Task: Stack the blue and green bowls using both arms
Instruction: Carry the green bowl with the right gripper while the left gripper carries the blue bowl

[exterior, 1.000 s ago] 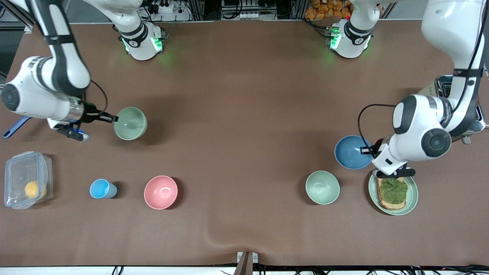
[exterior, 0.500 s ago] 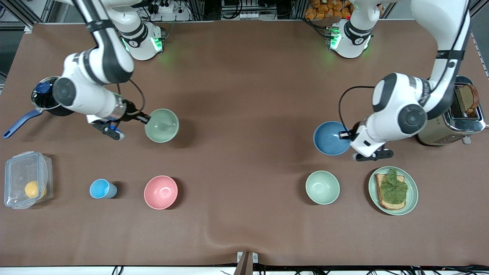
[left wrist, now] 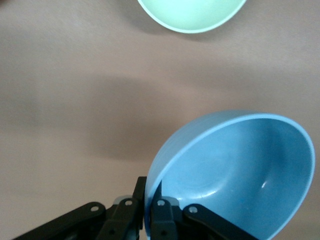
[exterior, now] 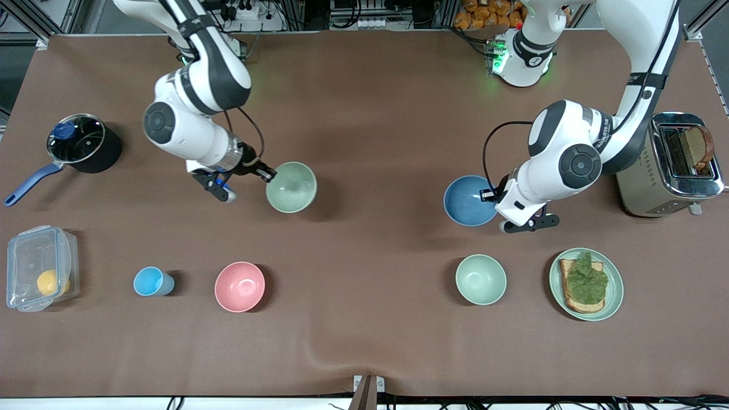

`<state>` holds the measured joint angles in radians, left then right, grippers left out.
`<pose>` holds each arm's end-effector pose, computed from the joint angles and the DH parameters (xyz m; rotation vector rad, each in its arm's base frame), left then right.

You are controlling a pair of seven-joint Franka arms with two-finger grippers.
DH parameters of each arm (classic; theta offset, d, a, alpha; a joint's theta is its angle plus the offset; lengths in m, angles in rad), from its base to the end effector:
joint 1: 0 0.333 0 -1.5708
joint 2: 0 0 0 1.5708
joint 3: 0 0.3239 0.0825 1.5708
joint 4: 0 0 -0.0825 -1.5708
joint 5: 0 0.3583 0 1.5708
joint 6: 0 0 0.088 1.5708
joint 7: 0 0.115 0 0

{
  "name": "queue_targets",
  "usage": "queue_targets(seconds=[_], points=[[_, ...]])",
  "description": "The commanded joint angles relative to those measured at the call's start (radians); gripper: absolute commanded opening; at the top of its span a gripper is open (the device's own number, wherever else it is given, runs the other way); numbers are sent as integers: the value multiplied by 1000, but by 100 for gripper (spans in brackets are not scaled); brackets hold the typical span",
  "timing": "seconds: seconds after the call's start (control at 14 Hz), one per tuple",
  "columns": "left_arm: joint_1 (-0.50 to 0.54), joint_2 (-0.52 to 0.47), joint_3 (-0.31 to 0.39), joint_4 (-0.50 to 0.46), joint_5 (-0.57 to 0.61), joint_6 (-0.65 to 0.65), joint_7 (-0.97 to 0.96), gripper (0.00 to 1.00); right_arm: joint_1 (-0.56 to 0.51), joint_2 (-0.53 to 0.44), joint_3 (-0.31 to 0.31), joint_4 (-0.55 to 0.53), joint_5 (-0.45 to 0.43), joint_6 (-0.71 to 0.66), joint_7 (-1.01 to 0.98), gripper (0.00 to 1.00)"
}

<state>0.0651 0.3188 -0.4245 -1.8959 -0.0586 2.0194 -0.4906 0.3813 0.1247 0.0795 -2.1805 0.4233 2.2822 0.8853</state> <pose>0.5460 -0.1949 0.3516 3.0155 0.2558 -0.3474 0.4699 0.2463 0.3505 -2.7050 0.9991 0.3226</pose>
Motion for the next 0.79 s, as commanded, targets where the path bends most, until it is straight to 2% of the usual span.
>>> queue_targets(seconds=[0.0,0.36,0.71], points=[[5,-27,-37,-22,-82,15,-8,0,132,70,-11,25,29,115,150,0],[-4,-17,-72,-19,-89,13,-55,0,310,226,-18,82,14,316,348,0],[-33,-15,-85,-20,-89,13,-100,0,398,326,-27,103,8,419,444,0]])
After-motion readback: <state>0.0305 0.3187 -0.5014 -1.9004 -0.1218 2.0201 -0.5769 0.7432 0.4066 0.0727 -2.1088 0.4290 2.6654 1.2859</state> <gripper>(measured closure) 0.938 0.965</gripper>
